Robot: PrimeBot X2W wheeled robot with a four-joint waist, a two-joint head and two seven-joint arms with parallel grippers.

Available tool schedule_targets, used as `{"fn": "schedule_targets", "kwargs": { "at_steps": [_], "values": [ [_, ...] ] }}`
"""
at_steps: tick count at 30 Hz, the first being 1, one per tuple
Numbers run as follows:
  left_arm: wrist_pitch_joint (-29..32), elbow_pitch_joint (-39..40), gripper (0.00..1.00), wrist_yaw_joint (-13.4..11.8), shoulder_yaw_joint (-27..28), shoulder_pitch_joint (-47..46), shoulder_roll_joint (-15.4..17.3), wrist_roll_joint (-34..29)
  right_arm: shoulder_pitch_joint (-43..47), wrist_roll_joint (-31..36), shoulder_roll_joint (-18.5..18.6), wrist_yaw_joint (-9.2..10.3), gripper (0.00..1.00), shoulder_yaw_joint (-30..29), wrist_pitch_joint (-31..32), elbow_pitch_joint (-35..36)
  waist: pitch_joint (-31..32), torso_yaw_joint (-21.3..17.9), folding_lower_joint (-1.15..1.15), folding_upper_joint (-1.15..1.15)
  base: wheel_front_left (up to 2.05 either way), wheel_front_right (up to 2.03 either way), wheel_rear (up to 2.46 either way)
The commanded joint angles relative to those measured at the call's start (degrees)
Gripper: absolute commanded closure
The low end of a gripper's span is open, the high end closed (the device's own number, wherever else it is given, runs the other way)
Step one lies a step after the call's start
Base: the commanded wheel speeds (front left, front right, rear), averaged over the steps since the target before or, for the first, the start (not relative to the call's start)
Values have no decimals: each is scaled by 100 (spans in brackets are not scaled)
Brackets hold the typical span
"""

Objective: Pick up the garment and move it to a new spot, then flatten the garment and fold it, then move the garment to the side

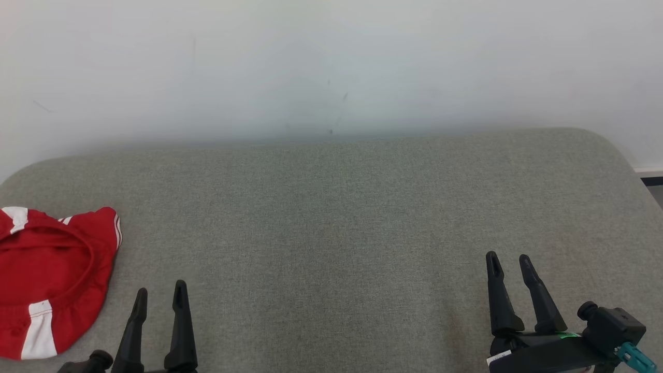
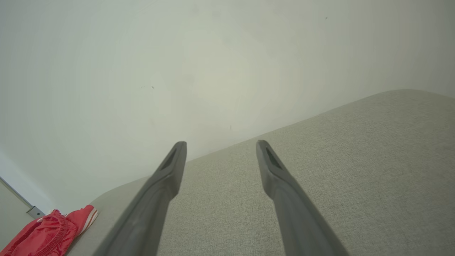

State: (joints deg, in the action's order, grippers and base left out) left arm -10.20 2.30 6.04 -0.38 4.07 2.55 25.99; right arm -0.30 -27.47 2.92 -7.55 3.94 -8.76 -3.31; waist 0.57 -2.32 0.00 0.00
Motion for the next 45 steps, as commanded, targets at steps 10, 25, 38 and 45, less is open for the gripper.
{"fn": "schedule_targets", "kwargs": {
  "at_steps": [10, 25, 38, 45],
  "values": [
    [-143, 63, 0, -36, -188, -130, 65, -694, 106, 613, -3, 8, 0, -22, -177, 209, 41, -18, 0, 0, 0, 0, 0],
    [-300, -125, 0, -29, -307, -123, 53, -1374, 291, 1388, -5, 9, 0, 33, -376, 315, 148, -70, 0, 0, 0, 0, 0],
    [-410, -308, 0, -78, -386, -151, 42, -1965, 444, 1996, -6, 11, 0, 5, -532, 416, 222, -57, 0, 0, 0, 0, 0],
    [-470, -426, 0, -142, -424, -186, 39, -2282, 499, 2277, -7, 11, 0, -5, -606, 424, 240, -52, 0, 0, 0, 0, 0]
  ]
}}
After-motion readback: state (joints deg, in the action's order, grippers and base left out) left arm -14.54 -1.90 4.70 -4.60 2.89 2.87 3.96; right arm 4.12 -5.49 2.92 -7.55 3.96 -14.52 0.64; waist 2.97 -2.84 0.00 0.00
